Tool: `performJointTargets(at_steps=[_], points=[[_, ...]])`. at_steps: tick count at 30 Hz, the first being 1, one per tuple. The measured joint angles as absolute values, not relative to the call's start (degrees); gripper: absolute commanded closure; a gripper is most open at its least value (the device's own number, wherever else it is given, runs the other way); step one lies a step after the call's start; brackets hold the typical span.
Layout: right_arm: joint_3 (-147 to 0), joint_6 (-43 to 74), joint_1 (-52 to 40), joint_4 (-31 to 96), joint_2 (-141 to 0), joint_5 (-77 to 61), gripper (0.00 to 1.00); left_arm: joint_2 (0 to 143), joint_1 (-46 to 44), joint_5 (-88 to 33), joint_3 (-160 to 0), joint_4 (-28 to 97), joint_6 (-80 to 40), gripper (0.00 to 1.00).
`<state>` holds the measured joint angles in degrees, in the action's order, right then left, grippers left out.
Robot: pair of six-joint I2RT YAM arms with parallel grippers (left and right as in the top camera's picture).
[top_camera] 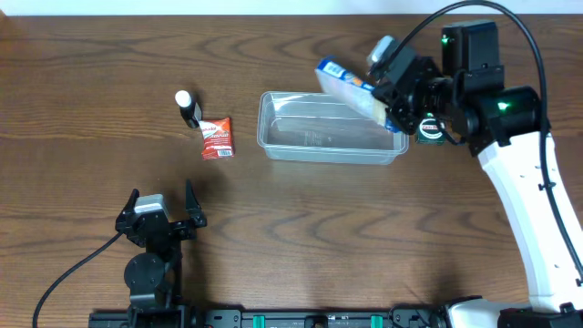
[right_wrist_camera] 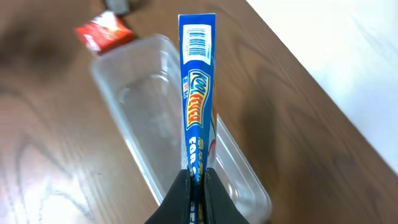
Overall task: Pack container
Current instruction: 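Lift the blue box with the right gripper and carry it over the container, then lower the blue box upright into the container with the right gripper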
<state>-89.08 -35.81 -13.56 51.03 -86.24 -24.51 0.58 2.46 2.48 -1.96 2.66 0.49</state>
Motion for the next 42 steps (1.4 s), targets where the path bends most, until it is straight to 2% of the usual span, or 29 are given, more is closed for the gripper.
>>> performJointTargets(at_steps=[10, 19, 29, 32, 36, 42], points=[[-88.6, -44.3, -14.9, 51.1, -89.7, -27.4, 0.87, 0.6, 2.5, 2.5, -2.0, 2.7, 0.5, 0.02], [-88.4, -52.7, -14.9, 51.4, -97.1, -27.9, 0.88, 0.6, 2.5, 2.5, -2.0, 2.7, 0.5, 0.02], [-88.2, -54.8, -14.9, 48.5, -102.1, -28.8, 0.88, 0.6, 2.5, 2.5, -2.0, 2.7, 0.5, 0.02], [-88.2, -54.9, -14.9, 48.3, -102.1, -29.0, 0.8, 0.6, 2.5, 2.5, -2.0, 2.7, 0.5, 0.02], [-88.2, -55.5, -14.9, 48.4, -102.1, -29.5, 0.55, 0.6, 2.5, 2.5, -2.0, 2.7, 0.5, 0.02], [-88.2, -55.8, -15.0, 48.4, -102.1, -29.5, 0.5, 0.6, 2.5, 2.5, -2.0, 2.7, 0.5, 0.02]])
